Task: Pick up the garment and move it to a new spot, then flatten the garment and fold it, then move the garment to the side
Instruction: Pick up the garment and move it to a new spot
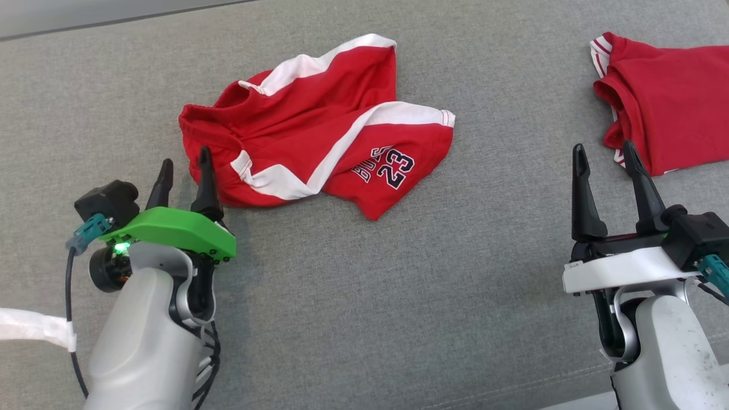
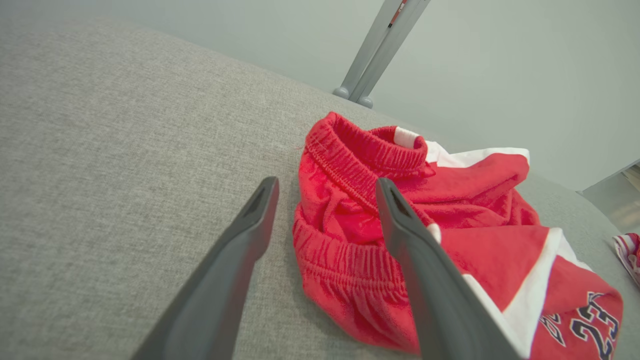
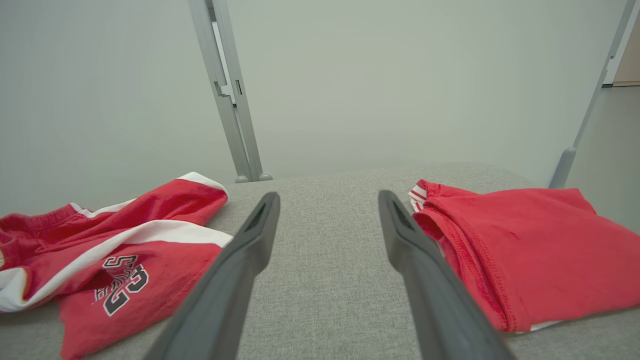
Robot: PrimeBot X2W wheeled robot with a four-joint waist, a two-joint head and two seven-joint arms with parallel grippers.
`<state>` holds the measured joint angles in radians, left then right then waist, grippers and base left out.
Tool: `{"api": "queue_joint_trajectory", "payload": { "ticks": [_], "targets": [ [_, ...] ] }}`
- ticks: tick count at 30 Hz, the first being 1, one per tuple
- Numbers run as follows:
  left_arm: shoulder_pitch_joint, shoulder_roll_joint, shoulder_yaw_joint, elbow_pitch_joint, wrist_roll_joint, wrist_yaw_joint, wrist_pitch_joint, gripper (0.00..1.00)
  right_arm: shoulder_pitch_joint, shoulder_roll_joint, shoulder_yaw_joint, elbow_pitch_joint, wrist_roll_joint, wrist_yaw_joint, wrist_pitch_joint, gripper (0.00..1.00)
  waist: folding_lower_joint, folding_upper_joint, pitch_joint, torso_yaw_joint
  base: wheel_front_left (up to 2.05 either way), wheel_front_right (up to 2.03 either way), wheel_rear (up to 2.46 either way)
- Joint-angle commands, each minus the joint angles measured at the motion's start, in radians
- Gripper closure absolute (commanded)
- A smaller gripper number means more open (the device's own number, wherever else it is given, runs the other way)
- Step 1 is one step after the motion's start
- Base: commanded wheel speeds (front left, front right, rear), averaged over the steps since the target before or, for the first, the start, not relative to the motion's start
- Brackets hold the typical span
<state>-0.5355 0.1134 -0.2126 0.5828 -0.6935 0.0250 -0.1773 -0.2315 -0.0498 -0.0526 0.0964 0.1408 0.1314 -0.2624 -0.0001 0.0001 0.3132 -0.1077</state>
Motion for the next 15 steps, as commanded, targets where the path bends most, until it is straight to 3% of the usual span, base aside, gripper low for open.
{"api": "queue_joint_trajectory", "payload": {
  "ticks": [1, 5, 15],
  "targets": [
    [0.019, 0.021, 0.001, -0.007, 0.009, -0.009, -0.014, 0.00, 0.004, -0.002, -0.003, 0.003, -0.007, -0.002, -0.003, 0.00, 0.0001, -0.0001, -0.011, 0.006, 0.00, 0.00, 0.00],
    [0.047, 0.046, -0.013, -0.056, 0.047, -0.034, -0.053, 0.00, 0.015, -0.002, -0.002, 0.006, -0.025, -0.002, -0.003, 0.00, 0.0001, -0.0001, -0.030, 0.016, 0.00, 0.00, 0.00],
    [0.196, 0.078, -0.006, -0.237, 0.147, -0.015, -0.089, 0.00, 0.006, -0.002, -0.019, 0.017, -0.093, -0.002, -0.003, 0.00, 0.0001, -0.0001, -0.074, 0.053, 0.00, 0.00, 0.00]
  ]
}}
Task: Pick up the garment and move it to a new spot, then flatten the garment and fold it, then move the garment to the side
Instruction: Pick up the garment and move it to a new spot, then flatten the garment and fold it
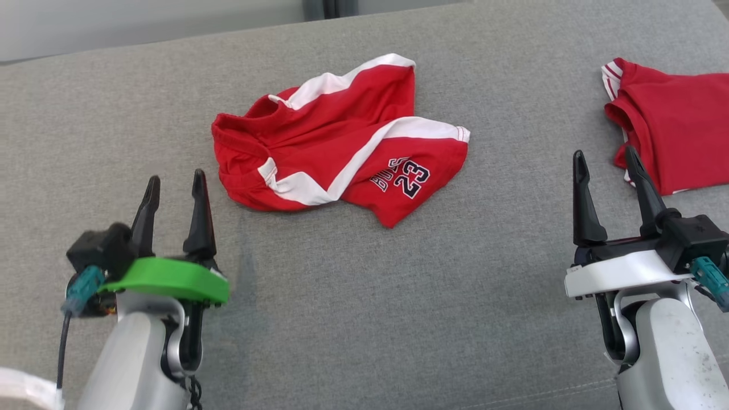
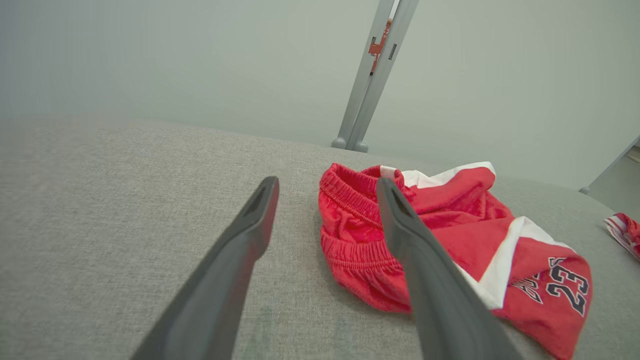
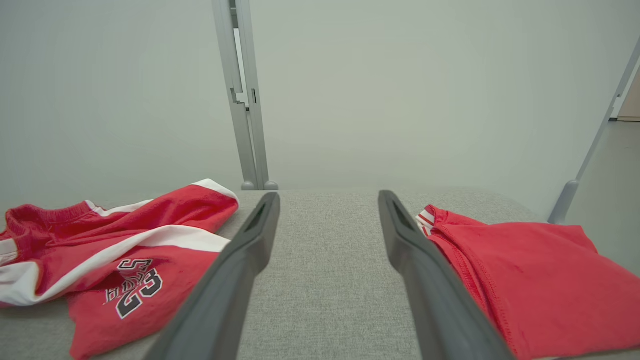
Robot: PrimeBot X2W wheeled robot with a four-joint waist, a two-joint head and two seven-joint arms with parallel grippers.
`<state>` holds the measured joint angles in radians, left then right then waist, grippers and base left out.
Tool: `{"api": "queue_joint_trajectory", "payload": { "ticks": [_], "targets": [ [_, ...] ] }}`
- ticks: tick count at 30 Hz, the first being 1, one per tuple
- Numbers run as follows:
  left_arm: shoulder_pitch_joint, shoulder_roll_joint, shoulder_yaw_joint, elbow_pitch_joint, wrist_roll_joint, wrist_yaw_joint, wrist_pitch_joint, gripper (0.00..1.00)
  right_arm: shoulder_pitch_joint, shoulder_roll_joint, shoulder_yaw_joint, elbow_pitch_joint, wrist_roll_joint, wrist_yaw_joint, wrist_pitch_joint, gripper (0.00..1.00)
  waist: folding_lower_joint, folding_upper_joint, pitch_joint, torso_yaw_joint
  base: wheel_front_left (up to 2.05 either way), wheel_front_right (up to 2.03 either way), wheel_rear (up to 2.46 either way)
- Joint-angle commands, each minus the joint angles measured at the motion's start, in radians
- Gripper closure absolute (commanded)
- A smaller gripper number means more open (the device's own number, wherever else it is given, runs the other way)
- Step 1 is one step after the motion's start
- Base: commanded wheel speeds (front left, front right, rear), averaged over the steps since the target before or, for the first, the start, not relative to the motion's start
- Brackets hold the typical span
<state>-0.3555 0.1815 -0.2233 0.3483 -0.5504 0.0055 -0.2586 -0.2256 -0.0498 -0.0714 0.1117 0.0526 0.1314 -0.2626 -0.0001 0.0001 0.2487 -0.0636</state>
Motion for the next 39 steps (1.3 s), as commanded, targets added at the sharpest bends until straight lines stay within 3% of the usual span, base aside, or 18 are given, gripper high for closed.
{"api": "queue_joint_trajectory", "payload": {
  "ticks": [1, 9, 16, 26, 39],
  "targets": [
    [0.036, 0.010, 0.010, -0.022, 0.014, 0.009, -0.006, 0.00, -0.002, -0.002, -0.003, 0.006, -0.006, -0.002, -0.003, 0.00, 0.0001, -0.0001, -0.015, 0.012, 0.00, 0.00, 0.00],
    [0.207, -0.038, 0.082, -0.138, 0.056, 0.017, -0.007, 0.00, 0.026, -0.002, 0.014, 0.062, 0.017, -0.002, -0.003, 0.00, 0.0001, -0.0001, -0.071, 0.036, 0.00, 0.00, 0.00],
    [0.304, -0.090, 0.122, -0.157, 0.087, -0.005, -0.007, 0.00, 0.065, -0.002, 0.059, 0.114, 0.069, -0.002, -0.003, 0.00, 0.0001, -0.0001, -0.131, 0.050, 0.00, 0.00, 0.00],
    [0.352, -0.117, 0.153, -0.151, 0.111, -0.021, -0.007, 0.00, 0.085, -0.002, 0.126, 0.164, 0.104, -0.002, -0.003, 0.00, 0.0001, -0.0001, -0.174, 0.052, 0.00, 0.00, 0.00],
    [0.352, -0.123, 0.154, -0.127, 0.143, -0.017, -0.007, 0.00, 0.081, -0.002, 0.127, 0.182, 0.095, -0.002, -0.003, 0.00, 0.0001, -0.0001, -0.174, 0.056, 0.00, 0.00, 0.00]
  ]
}}
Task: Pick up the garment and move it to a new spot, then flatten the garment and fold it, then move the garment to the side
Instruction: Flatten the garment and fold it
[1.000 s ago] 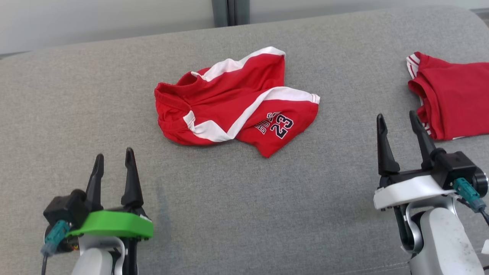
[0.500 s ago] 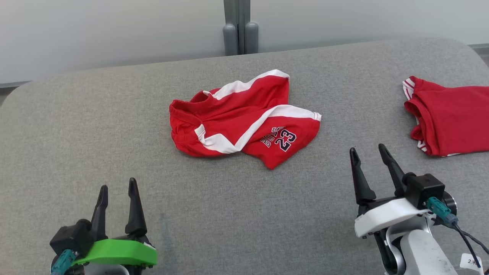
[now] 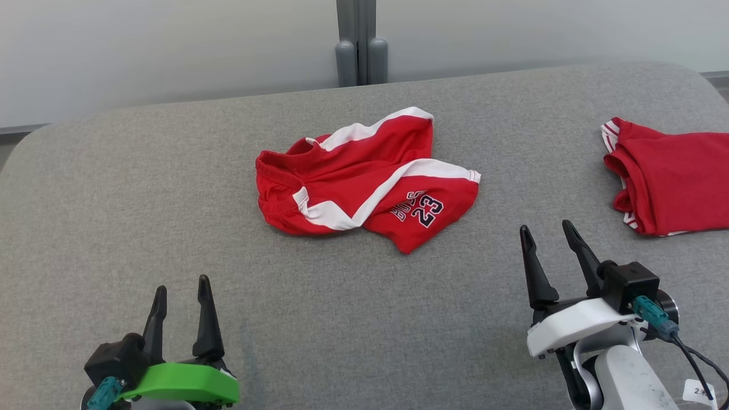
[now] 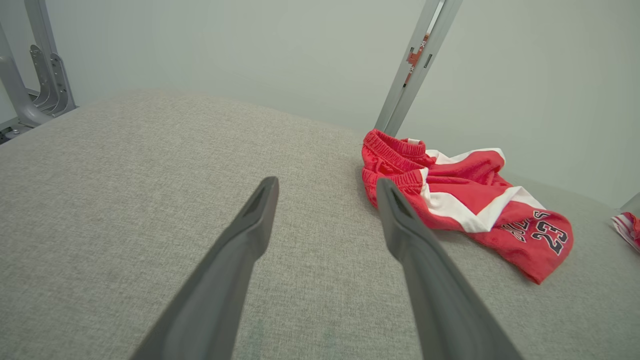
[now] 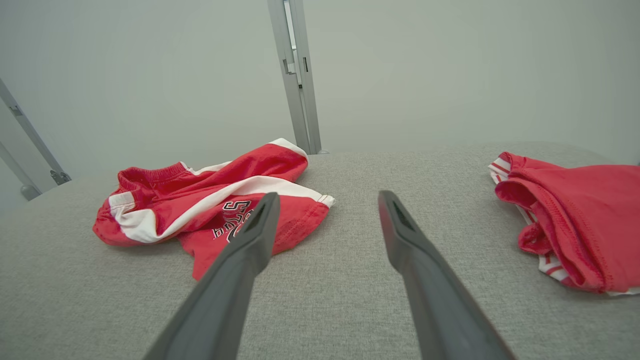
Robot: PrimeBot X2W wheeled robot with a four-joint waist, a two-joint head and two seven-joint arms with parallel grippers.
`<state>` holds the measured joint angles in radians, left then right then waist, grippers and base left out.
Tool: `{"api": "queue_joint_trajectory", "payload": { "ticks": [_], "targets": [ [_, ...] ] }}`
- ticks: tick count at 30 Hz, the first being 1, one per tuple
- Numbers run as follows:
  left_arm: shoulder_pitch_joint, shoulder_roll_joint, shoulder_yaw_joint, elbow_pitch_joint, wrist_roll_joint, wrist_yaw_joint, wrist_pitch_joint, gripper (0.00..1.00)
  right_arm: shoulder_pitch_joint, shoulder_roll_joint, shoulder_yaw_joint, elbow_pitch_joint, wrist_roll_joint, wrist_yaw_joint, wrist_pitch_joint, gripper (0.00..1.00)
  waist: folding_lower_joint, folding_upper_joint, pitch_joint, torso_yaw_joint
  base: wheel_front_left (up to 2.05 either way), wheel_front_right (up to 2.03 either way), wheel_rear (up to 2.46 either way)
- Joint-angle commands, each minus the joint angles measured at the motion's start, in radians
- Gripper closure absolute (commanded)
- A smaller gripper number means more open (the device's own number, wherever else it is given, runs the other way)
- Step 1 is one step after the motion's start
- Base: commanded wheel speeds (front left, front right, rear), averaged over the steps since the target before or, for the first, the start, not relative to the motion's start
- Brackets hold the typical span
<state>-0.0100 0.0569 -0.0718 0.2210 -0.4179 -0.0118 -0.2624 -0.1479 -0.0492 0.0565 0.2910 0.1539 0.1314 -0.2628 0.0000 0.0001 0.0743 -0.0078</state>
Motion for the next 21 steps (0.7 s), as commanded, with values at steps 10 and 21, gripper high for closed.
{"api": "queue_joint_trajectory", "payload": {
  "ticks": [10, 21],
  "targets": [
    [-0.003, -0.001, 0.010, 0.011, 0.026, -0.001, -0.003, 0.00, -0.002, -0.002, -0.001, 0.003, -0.007, -0.002, -0.003, 0.00, 0.0000, -0.0001, 0.010, 0.001, 0.00, 0.00, 0.00],
    [-0.181, 0.048, -0.109, 0.057, 0.114, -0.052, 0.087, 0.00, -0.032, -0.002, 0.001, -0.008, -0.009, -0.002, -0.003, 0.00, 0.0000, -0.0001, 0.064, -0.015, 0.00, 0.00, 0.00]
  ]
}}
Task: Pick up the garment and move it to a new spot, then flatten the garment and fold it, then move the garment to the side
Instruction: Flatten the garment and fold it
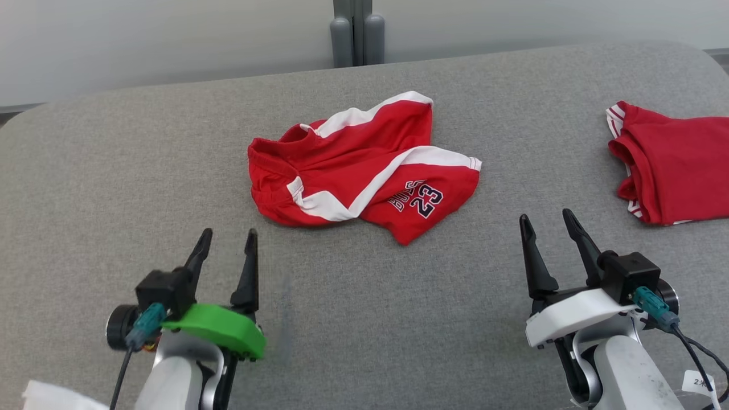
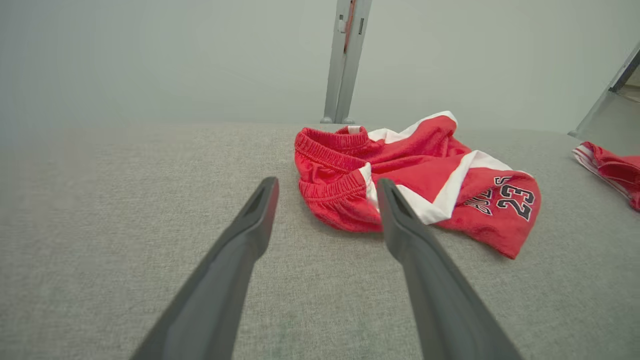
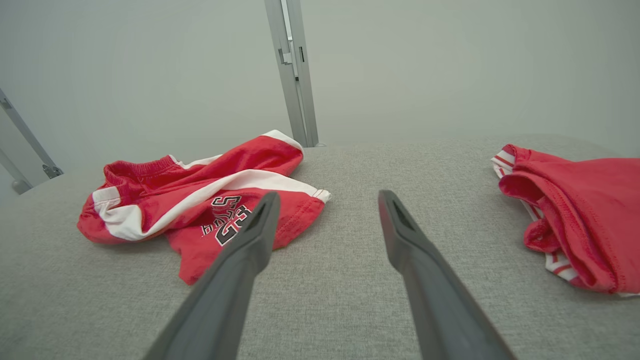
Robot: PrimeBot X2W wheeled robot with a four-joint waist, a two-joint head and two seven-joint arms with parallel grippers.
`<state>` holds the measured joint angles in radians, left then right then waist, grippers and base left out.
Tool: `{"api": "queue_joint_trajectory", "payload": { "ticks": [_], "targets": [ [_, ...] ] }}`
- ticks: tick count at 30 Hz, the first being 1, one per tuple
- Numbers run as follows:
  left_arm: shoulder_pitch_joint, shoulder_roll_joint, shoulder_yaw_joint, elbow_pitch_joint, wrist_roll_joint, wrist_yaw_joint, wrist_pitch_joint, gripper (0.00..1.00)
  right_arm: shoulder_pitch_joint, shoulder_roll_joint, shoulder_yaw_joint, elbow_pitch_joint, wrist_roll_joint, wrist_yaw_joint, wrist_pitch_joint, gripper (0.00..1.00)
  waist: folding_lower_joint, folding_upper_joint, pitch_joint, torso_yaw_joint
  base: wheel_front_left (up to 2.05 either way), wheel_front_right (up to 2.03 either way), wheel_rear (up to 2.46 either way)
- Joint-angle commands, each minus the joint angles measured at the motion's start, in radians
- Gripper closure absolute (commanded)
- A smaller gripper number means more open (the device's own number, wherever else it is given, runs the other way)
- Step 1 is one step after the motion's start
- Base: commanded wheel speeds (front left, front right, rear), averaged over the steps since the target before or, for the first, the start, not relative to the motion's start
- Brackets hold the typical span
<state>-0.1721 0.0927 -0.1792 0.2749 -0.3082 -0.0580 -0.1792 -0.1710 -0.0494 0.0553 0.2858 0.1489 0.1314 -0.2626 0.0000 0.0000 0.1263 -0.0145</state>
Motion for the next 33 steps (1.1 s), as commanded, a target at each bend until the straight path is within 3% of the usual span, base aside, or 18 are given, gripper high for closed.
{"api": "queue_joint_trajectory", "payload": {
  "ticks": [1, 6, 13, 25, 28, 33],
  "targets": [
    [-0.053, 0.015, -0.021, 0.018, 0.014, -0.014, 0.031, 0.00, -0.015, -0.002, 0.007, -0.002, -0.002, -0.002, -0.003, 0.00, 0.0000, 0.0000, 0.020, -0.014, 0.00, 0.00, 0.00],
    [-0.194, 0.038, -0.096, 0.090, 0.054, -0.041, 0.124, 0.00, -0.035, -0.002, 0.029, -0.004, 0.009, -0.002, -0.003, 0.00, 0.0000, 0.0000, 0.062, -0.054, 0.00, 0.00, 0.00],
    [-0.347, 0.068, -0.130, 0.225, 0.057, -0.055, 0.221, 0.00, -0.062, -0.002, 0.028, -0.007, 0.022, -0.002, -0.003, 0.00, 0.0000, 0.0000, 0.126, -0.115, 0.00, 0.00, 0.00],
    [-0.451, 0.123, -0.166, 0.369, 0.068, -0.064, 0.269, 0.02, -0.073, -0.002, 0.026, -0.016, 0.033, -0.002, -0.003, 0.00, 0.0000, 0.0000, 0.166, -0.154, 0.00, 0.00, 0.00],
    [-0.452, 0.124, -0.175, 0.378, 0.059, -0.065, 0.264, 0.53, -0.067, -0.002, 0.021, -0.016, 0.031, -0.002, -0.003, 0.00, 0.0000, 0.0000, 0.164, -0.151, 0.00, 0.00, 0.00],
    [-0.430, 0.125, -0.202, 0.375, 0.051, -0.069, 0.260, 0.87, -0.065, -0.002, 0.007, -0.009, 0.022, -0.002, -0.003, 0.00, 0.0000, 0.0000, 0.156, -0.136, 0.00, 0.00, 0.00]
  ]
}}
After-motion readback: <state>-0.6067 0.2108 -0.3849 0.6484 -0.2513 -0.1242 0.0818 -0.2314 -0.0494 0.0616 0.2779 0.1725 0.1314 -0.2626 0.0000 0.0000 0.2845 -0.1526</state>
